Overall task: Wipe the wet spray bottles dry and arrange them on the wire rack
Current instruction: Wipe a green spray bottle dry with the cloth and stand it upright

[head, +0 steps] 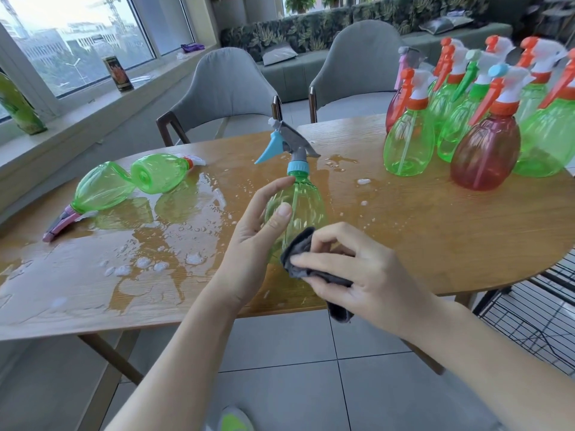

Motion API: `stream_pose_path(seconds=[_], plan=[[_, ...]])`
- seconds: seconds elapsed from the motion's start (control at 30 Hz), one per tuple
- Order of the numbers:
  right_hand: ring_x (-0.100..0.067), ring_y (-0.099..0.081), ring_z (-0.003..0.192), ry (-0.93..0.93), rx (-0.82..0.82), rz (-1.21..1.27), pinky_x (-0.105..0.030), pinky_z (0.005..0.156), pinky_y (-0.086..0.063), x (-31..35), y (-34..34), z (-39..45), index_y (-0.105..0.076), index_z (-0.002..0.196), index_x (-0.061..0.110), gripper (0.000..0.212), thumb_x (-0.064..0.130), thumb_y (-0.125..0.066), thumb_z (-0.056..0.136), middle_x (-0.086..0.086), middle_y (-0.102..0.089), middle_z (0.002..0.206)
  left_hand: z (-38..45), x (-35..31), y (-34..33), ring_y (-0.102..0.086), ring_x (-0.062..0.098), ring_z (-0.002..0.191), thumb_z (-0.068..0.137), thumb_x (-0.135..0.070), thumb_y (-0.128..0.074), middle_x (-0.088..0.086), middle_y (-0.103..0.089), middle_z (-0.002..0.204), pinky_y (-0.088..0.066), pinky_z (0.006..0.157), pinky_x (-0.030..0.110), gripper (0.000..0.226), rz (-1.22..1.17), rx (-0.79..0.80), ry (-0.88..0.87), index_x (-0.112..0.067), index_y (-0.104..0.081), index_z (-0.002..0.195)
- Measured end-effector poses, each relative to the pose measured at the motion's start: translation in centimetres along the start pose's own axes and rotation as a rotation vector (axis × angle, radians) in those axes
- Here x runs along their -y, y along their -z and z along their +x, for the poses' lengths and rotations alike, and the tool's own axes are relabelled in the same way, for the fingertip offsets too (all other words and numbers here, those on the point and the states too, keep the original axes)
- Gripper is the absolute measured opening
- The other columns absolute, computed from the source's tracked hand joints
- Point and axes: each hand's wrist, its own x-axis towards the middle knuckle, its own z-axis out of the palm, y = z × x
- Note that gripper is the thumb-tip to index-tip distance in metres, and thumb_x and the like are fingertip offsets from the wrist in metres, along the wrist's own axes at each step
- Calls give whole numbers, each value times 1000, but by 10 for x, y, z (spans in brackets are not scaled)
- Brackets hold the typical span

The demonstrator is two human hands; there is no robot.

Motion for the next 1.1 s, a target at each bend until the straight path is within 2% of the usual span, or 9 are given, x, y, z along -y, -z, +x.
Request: stream_pose_path(seconds=[0.1, 0.17, 0.27, 0.33, 0.47, 0.6, 0.7, 0.97, 1.1], plan=[[-17, -58, 92, 47, 17, -55, -16, 91, -44, -1, 2, -2, -77, 115, 6, 20, 8, -69, 98, -14, -62, 105, 0, -1, 1, -46, 41, 149, 103, -52, -60, 8, -55, 156, -29, 122, 73, 48, 13, 18, -1, -39, -56, 149], [-19, -60, 92, 64, 0, -86, -20, 90, -48, -3, 5, -1, -77, 117, 6, 20, 9, -70, 98, -15, -63, 104, -1, -1, 2, -47, 43, 147, 104, -47, -62, 10, -55, 156, -30, 123, 70, 46, -11, 54, 0, -36, -56, 149], [-23, -64, 93, 15, -99, -87, -30, 85, -53, -6, 8, 5, -76, 118, 3, 22, 8, -74, 96, -16, -64, 106, -3, -3, 4, -54, 45, 141, 102, -35, -61, 17, -57, 153, -43, 117, 59, 48, -91, 118, 17, -28, -57, 149], [-18, -63, 93, -38, -188, -93, -24, 88, -52, -9, 11, 12, -76, 117, 1, 23, 7, -75, 95, -16, -64, 106, -3, -2, 5, -54, 45, 140, 101, -28, -62, 20, -56, 153, -44, 117, 62, 47, -135, 159, 31, -26, -58, 148], [-12, -62, 102, -220, -297, -60, -15, 94, -45, -15, 18, 23, -75, 118, 5, 23, 14, -68, 98, -10, -66, 109, -2, 0, 9, -44, 43, 150, 97, -43, -76, 16, -52, 158, -31, 124, 67, 55, -102, 154, 4, -30, -61, 148], [-11, -64, 108, -325, -296, 57, -27, 92, -52, -16, 17, 22, -73, 121, 9, 25, 18, -66, 99, -4, -66, 113, 0, 2, 13, -41, 42, 152, 100, -40, -71, 14, -50, 160, -27, 125, 69, 51, -101, 191, -13, -30, -59, 149], [-13, -64, 107, -257, -265, 10, -21, 94, -49, -10, 12, 15, -75, 117, 6, 25, 20, -66, 98, -7, -66, 113, -1, 3, 10, -49, 46, 145, 104, -29, -63, 15, -56, 155, -32, 121, 72, 44, -165, 192, -6, -29, -58, 147], [-6, -59, 106, -244, -300, -62, -12, 97, -42, -8, 10, 19, -75, 117, 5, 23, 14, -69, 97, -11, -66, 110, 1, 0, 6, -50, 47, 143, 95, -37, -79, 14, -57, 152, -35, 121, 69, 52, -143, 160, -17, -36, -60, 143], [-11, -62, 106, -247, -279, -25, -15, 97, -43, -6, 10, 17, -76, 115, 6, 23, 17, -70, 96, -10, -65, 110, -1, 1, 1, -53, 40, 143, 105, -25, -62, 14, -55, 154, -41, 119, 63, 41, -170, 165, -11, -34, -57, 145]])
